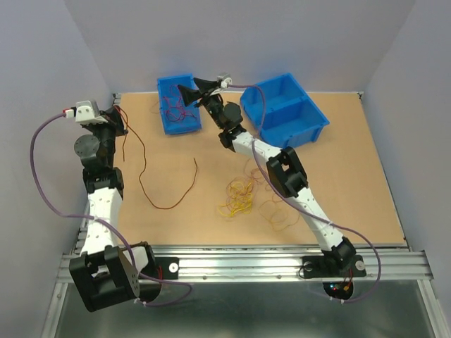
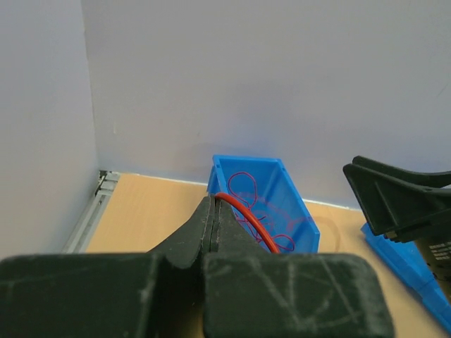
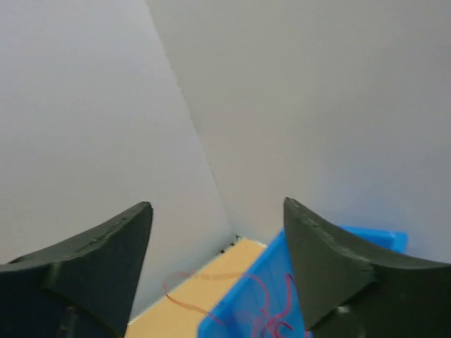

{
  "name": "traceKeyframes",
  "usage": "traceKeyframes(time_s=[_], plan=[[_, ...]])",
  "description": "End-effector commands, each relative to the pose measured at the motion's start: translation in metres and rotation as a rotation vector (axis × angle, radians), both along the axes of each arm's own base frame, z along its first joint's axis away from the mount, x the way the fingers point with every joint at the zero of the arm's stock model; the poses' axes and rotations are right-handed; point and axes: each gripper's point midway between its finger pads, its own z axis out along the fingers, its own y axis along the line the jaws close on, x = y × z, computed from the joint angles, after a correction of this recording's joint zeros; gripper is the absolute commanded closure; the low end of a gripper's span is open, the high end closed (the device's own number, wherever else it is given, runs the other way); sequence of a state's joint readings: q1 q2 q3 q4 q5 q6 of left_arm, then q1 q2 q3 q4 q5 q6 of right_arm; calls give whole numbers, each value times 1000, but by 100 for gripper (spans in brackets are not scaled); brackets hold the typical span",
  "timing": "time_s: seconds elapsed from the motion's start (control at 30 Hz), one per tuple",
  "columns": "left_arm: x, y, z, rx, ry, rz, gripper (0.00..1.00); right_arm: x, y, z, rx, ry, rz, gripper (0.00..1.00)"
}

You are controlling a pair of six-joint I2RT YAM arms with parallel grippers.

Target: Untangle the cables

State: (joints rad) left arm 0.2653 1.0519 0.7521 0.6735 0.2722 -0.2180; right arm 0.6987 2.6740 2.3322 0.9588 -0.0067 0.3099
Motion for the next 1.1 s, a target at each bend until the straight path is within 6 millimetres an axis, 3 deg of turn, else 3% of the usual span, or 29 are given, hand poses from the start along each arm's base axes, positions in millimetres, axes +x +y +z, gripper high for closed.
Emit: traceKeyframes(time_s=[0.0,0.03,0.13,0.27,0.37,0.5,0.63,0.67,0.83,0.87,0.9,0.93,1.0,1.07], plan=[[-7,-3,22,36,-83,2,100,11,-33,25,146,-20,-16,11],[-7,-3,21,37,-82,2,100,11,-36,20,131,-10,-27,10],[-5,-3,21,39,-79,0,100,-7,-48,30,91,-44,-34,10],[0,-7,16,45,-61,-18,100,-49,-70,45,15,-53,-21,11],[4,-12,13,52,-44,-33,100,-71,-86,45,-53,-52,-36,13],[10,-25,9,64,-29,-60,100,-111,-125,45,-126,-28,-77,13],[15,-41,1,108,-1,-107,100,-133,-145,40,-153,26,-73,13],[20,-53,-5,118,27,-137,100,-144,-153,38,-163,38,-72,13],[33,-90,-24,298,141,-236,100,-158,-168,21,-231,101,-89,13],[35,-93,-30,331,173,-244,100,-158,-171,20,-243,116,-101,13],[34,-110,-33,365,196,-278,100,-160,-173,29,-251,114,-105,13],[34,-110,-39,439,243,-262,100,-159,-170,15,-315,154,-98,13],[33,-128,-50,514,281,-273,100,-158,-171,12,-378,197,-103,13],[35,-130,-72,617,343,-244,98,-154,-180,10,-383,235,-149,13]])
